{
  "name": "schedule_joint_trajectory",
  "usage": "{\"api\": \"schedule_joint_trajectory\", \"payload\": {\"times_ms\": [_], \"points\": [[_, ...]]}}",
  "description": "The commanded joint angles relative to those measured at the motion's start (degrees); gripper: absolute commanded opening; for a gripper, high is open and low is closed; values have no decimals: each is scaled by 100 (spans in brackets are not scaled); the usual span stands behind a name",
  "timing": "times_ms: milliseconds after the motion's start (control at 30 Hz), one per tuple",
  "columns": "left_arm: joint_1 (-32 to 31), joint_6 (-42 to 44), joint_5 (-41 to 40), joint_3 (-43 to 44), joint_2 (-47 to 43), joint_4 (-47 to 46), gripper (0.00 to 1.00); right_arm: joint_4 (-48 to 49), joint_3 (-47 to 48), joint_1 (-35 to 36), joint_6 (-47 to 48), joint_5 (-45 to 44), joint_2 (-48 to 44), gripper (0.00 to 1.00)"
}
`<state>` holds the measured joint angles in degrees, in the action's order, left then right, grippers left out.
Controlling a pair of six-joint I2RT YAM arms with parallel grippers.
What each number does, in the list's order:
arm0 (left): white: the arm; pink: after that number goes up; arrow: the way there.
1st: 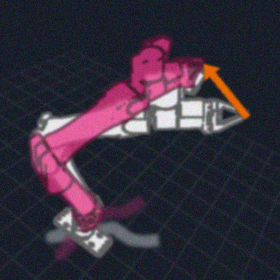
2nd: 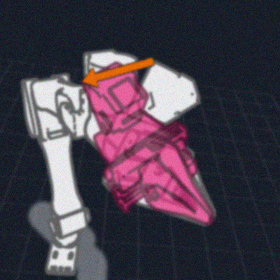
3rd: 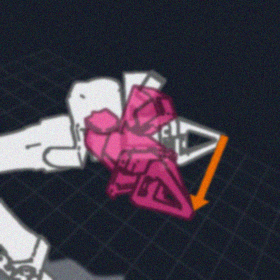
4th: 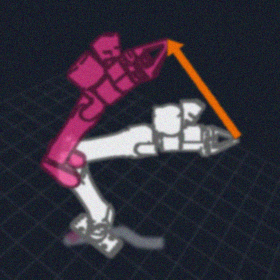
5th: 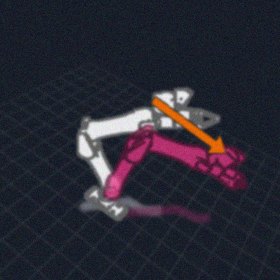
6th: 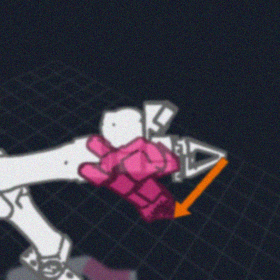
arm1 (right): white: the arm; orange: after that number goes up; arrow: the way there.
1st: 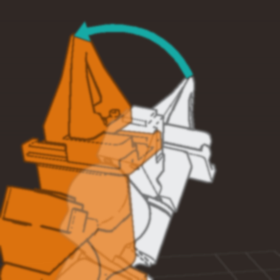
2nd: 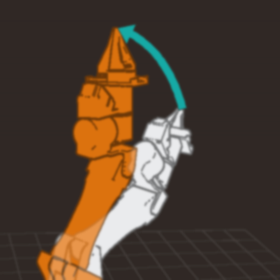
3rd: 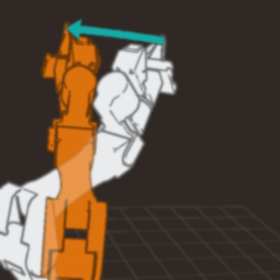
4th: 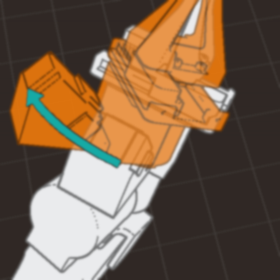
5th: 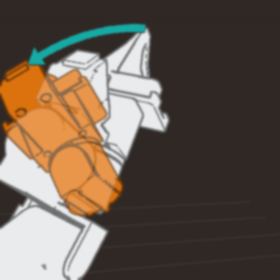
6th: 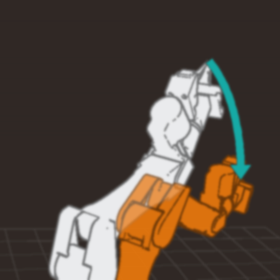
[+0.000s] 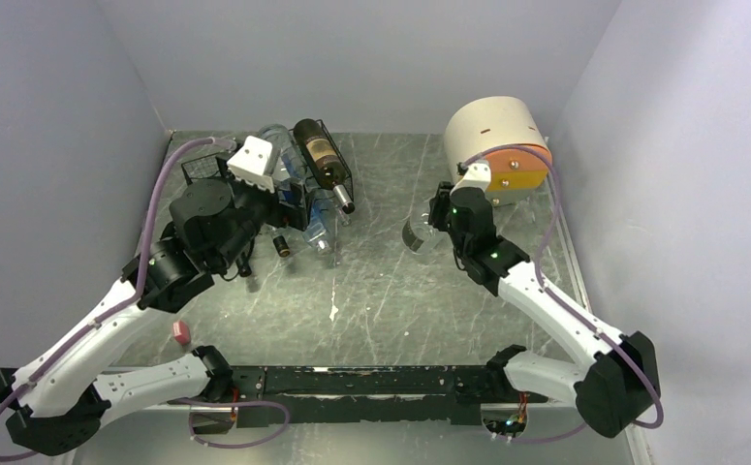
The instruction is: Put the wine bottle on the wine rack
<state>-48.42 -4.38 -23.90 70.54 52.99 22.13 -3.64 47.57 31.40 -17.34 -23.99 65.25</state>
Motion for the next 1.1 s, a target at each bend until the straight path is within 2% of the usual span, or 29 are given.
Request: {"api": "schedule_joint_trajectory", "payload": {"times_ms": [0,200,433,600,767,1067], "points": [[26,-132,203,-36,161,-179,99,-1052,-589,28,-727,417,-113,0],[26,-133,146,25,400,-172,99,-2222,-410,28,-1057,956,-594,0],[26,-289,543,-121,592,-428,99,-3328,-187,25,-1432,1401,-1121,0],[26,-434,1223,-434,822,-819,99,-3367,-167,25,-1239,1901,-1237,0],[26,-791,1574,-671,1243,-1011,99,-3143,-366,31,-946,2436,-1123,0],[34,-1240,1824,-617,2001,-1038,99,-2832,-551,283,-868,2302,-352,0]]}}
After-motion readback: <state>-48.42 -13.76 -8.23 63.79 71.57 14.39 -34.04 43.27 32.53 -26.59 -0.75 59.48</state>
